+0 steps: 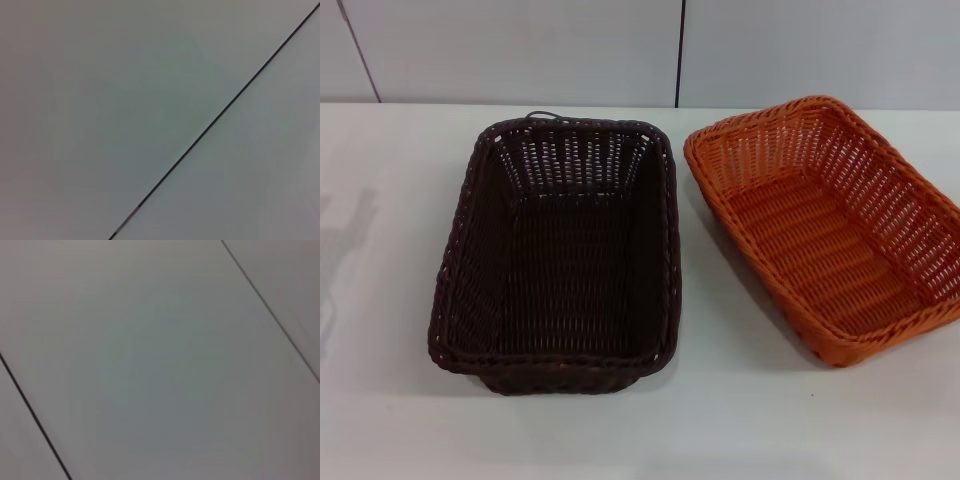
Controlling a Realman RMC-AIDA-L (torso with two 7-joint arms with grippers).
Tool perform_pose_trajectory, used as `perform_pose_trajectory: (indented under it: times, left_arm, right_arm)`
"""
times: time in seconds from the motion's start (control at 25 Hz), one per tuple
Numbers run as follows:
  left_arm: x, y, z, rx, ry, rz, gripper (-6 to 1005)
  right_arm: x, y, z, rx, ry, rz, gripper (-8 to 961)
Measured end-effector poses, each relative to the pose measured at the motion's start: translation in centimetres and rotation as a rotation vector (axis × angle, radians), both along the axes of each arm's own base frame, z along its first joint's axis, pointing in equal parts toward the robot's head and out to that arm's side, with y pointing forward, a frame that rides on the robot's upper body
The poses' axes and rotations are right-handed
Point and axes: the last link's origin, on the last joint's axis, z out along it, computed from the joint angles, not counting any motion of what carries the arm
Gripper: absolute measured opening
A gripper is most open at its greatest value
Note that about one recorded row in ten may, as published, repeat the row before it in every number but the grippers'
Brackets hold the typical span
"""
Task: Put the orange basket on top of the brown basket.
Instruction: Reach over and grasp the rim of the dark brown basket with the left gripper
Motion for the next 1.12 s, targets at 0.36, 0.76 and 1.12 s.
perform_pose_trajectory:
  times: [0.36, 0.76, 1.12]
  left_arm:
    - [-0.4, 0.4, -0.4, -0.026, -0.006, 0.034, 863]
    - [-0.8, 0.5, -0.5, -0.052, -0.021, 0.060, 863]
    - [1.1, 3.2, -0.3, -0.226, 0.030, 0.004, 863]
  right_arm:
    - [-1.8, 2.1, 0.2, -0.004, -0.005, 0.046, 762]
    - [-3.1, 3.8, 0.2, -0.021, 0.001, 0.064, 761]
    - [-2.9, 4.0, -0.2, -0.041, 0.015, 0.048, 761]
